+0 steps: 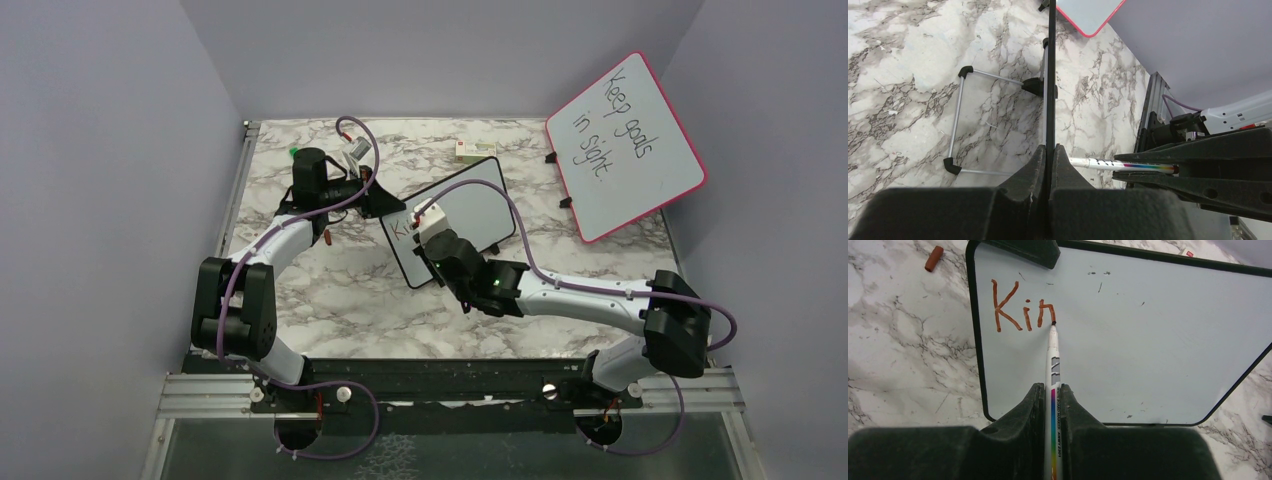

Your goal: Write a sentence on the whiteboard

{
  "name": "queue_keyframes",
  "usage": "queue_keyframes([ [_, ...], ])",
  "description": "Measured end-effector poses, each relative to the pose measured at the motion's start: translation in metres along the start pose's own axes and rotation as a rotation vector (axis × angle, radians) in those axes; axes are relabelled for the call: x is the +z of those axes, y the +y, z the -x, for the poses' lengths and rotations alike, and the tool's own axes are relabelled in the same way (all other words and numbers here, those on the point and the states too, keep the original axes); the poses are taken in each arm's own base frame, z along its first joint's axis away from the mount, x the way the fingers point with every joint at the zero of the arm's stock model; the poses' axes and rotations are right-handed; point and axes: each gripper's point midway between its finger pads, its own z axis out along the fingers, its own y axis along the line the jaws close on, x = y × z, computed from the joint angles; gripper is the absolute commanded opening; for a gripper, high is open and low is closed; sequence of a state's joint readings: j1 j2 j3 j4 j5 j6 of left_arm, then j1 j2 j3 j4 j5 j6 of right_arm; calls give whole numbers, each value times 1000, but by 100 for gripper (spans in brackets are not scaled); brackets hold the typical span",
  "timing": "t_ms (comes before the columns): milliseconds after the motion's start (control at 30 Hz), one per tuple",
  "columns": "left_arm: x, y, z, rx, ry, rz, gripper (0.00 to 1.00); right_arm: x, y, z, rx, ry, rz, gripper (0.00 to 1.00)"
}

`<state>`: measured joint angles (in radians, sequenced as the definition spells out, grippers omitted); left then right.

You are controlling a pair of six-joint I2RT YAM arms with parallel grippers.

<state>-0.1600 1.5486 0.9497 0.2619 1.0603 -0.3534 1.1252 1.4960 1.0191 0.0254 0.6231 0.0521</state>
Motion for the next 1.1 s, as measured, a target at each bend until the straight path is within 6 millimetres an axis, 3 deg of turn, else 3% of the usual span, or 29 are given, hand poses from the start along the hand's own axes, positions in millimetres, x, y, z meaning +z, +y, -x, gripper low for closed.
queue_keyframes([
  [533, 0, -1, 0, 0, 1, -4, 0, -7, -8, -10, -11, 24, 1, 1],
  [800, 0, -1, 0, 0, 2, -5, 0, -10, -17, 4, 3, -22, -10, 1],
  [1100, 0, -1, 0, 0, 1, -6, 0, -6, -23, 7, 9, -29, -23, 1],
])
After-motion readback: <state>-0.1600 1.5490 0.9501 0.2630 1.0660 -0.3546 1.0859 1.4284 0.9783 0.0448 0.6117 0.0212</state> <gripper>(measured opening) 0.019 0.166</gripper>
